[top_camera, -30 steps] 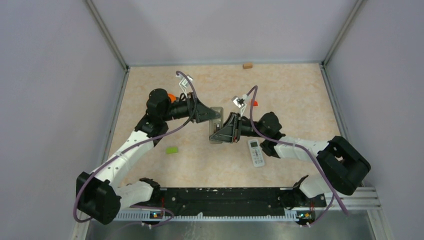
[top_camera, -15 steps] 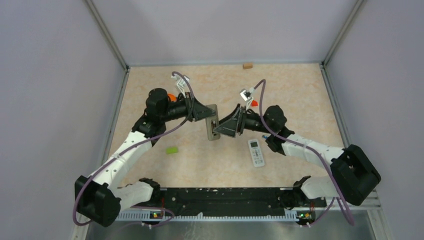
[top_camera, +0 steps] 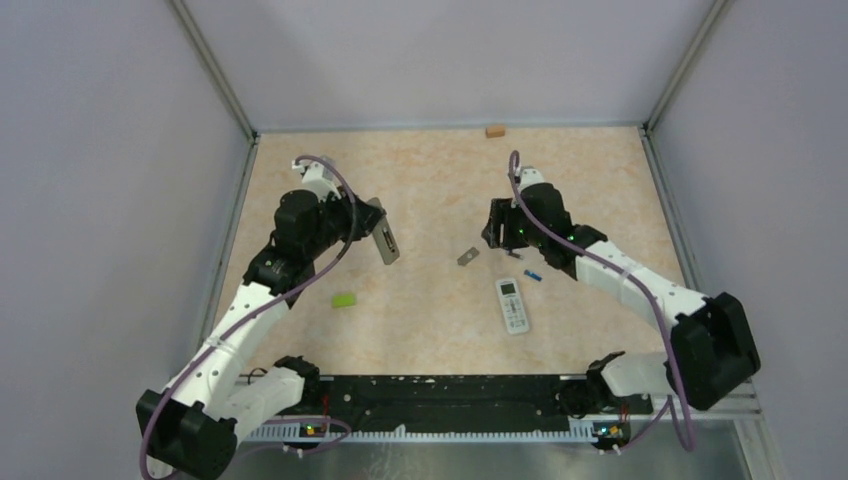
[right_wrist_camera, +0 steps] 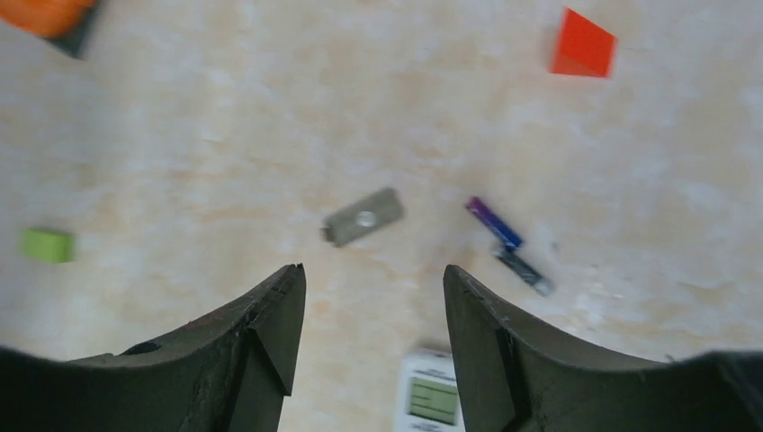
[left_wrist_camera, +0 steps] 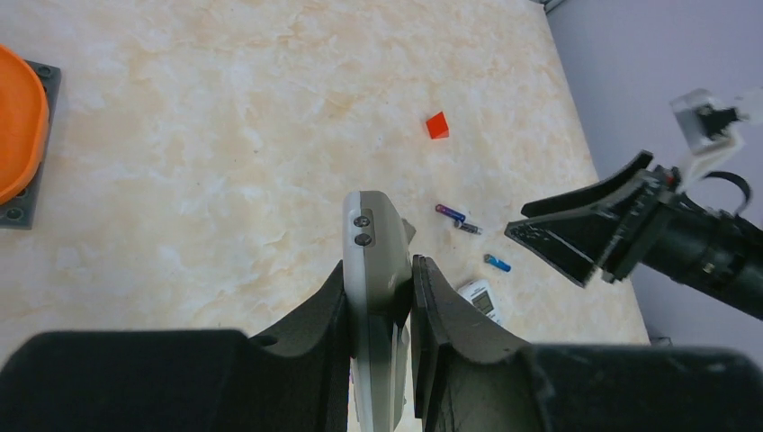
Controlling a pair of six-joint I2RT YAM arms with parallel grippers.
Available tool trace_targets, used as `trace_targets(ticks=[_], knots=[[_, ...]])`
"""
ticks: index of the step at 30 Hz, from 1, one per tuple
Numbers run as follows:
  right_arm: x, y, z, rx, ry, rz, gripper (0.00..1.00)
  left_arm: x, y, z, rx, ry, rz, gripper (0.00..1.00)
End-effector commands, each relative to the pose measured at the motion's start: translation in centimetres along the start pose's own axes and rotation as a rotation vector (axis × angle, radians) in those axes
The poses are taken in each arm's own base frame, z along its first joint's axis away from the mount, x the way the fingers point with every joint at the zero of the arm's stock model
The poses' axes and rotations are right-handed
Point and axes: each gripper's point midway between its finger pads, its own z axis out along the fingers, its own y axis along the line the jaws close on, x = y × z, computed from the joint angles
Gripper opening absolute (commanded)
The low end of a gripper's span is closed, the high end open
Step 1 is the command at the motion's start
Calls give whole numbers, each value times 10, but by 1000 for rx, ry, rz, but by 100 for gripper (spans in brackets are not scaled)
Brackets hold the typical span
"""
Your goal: Load the batteries into the remote control
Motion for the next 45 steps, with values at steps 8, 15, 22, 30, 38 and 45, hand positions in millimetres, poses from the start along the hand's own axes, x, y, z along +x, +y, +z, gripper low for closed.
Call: trace_targets(ticks=[8, 15, 22, 30, 38, 45], knots=[[48, -92, 47, 222, 394, -338, 64, 1, -3, -5, 38, -8, 62, 0], [52, -111, 73, 233, 454, -403, 63, 5, -5, -4, 53, 10, 63, 0], [59, -117, 87, 186, 501, -437, 49, 6, -4, -2, 55, 15, 63, 0], [60, -123, 95, 219, 517, -426, 19, 6, -4, 0, 58, 20, 55, 0], [41, -117, 95, 251, 428, -360, 8, 5, -2, -1, 50, 14, 51, 0], [6, -65, 78, 87, 264, -200, 8, 0, 0, -3, 34, -18, 43, 0]])
